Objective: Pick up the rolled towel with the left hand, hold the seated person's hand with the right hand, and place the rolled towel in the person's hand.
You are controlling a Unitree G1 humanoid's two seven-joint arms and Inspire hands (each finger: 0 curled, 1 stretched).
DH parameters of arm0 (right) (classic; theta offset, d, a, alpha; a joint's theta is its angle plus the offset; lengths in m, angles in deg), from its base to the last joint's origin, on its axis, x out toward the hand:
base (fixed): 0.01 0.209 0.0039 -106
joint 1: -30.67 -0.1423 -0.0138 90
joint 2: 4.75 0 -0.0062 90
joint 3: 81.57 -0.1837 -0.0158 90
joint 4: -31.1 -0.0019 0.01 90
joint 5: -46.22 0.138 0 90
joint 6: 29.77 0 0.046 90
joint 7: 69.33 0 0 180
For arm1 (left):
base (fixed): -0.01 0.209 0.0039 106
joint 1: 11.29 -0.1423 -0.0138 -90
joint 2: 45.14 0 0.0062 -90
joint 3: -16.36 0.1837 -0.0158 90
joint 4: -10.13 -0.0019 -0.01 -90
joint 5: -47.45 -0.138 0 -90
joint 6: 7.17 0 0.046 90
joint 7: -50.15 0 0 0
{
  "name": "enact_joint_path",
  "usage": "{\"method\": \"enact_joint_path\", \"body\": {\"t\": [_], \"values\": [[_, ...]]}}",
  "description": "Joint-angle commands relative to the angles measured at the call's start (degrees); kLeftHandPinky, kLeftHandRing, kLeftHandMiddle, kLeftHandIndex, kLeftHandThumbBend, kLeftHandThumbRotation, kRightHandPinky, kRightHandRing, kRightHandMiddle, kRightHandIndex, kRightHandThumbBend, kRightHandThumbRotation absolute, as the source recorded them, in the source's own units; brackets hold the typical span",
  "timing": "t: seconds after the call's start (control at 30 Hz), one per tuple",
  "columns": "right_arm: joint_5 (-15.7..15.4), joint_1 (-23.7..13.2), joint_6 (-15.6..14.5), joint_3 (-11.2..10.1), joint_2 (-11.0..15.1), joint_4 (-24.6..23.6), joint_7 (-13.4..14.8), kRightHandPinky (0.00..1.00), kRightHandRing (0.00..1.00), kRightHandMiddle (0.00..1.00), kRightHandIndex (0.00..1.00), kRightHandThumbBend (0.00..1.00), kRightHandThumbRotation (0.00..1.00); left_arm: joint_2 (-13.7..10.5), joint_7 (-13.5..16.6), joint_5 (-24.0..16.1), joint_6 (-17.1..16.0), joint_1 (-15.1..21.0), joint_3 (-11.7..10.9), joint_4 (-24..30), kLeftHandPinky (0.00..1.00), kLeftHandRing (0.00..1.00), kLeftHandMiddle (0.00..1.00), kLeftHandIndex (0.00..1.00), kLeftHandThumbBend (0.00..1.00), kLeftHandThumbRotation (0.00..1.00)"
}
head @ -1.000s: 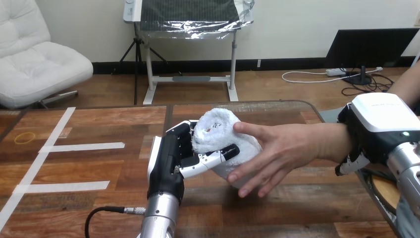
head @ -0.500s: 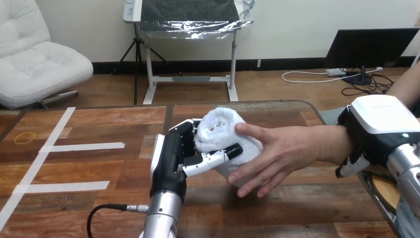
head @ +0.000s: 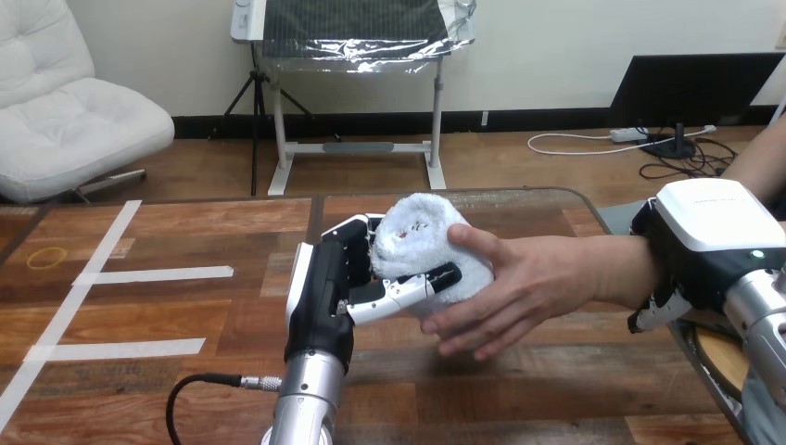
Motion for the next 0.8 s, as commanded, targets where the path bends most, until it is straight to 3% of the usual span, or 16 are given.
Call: {"method": "enact_joint_path", "body": {"t": [0.0,0.77], "values": [[0.9,-4.9,1.6,0.8,-3.4,-0.8,1.7,0.10,0.16,0.24,0.29,0.78,0.00,7.3,-0.3,0.4,-1.3,5.9,1.0,6.1,0.48,0.47,0.46,0.50,0.64,0.00],[1.4,-5.8,2.3,0.7,-3.4,0.6,1.3,0.11,0.17,0.24,0.29,0.77,0.00,8.2,-0.4,1.1,0.8,6.4,2.3,8.3,0.49,0.46,0.46,0.50,0.64,0.00]]}}
